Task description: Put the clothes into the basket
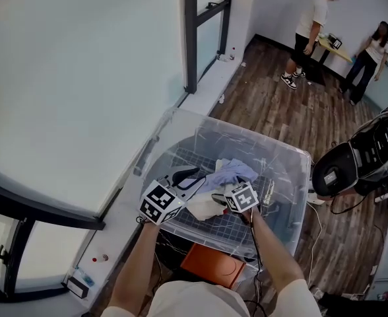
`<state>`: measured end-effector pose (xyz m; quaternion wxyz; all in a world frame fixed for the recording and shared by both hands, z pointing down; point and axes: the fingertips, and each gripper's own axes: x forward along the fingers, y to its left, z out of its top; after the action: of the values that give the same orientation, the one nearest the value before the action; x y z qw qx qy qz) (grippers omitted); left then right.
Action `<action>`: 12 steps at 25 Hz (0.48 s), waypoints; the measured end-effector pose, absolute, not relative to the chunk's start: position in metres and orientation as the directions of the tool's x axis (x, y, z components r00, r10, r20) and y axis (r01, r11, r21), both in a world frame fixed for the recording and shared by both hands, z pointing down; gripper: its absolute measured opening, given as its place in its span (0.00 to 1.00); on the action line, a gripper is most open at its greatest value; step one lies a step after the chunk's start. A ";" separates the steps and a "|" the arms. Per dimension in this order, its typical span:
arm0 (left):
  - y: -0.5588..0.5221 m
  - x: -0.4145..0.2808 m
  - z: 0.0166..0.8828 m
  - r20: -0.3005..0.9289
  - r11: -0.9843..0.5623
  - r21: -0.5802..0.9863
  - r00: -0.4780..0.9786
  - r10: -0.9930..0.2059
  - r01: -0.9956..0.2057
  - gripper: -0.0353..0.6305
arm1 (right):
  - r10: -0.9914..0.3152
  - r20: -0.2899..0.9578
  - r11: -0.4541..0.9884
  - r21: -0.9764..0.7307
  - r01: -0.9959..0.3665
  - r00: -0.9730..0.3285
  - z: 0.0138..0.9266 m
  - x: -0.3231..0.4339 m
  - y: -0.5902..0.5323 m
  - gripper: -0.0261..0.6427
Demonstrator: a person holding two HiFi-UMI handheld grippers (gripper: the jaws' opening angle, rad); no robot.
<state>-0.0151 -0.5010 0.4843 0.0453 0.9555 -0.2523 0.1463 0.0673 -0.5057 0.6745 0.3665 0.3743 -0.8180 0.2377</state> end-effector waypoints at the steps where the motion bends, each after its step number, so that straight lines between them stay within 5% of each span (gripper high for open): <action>1: -0.502 -0.015 0.484 0.301 -0.868 0.015 0.830 -0.469 -0.496 0.23 | -0.443 0.776 0.605 -0.111 -0.788 -0.449 0.673 0.069 -0.507 0.79; 9: -0.505 -0.014 0.488 0.295 -0.870 0.030 0.836 -0.463 -0.492 0.23 | -0.569 0.688 0.569 -0.067 -0.820 -0.451 0.643 0.073 -0.534 0.78; 12: -0.507 -0.015 0.490 0.299 -0.870 0.033 0.835 -0.462 -0.492 0.23 | -0.620 0.646 0.553 -0.043 -0.832 -0.445 0.627 0.074 -0.544 0.61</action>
<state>-0.0148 -0.5075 0.4904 0.0541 0.9564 -0.2493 0.1420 0.0744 -0.5435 0.6269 0.2940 0.4370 -0.8307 0.1803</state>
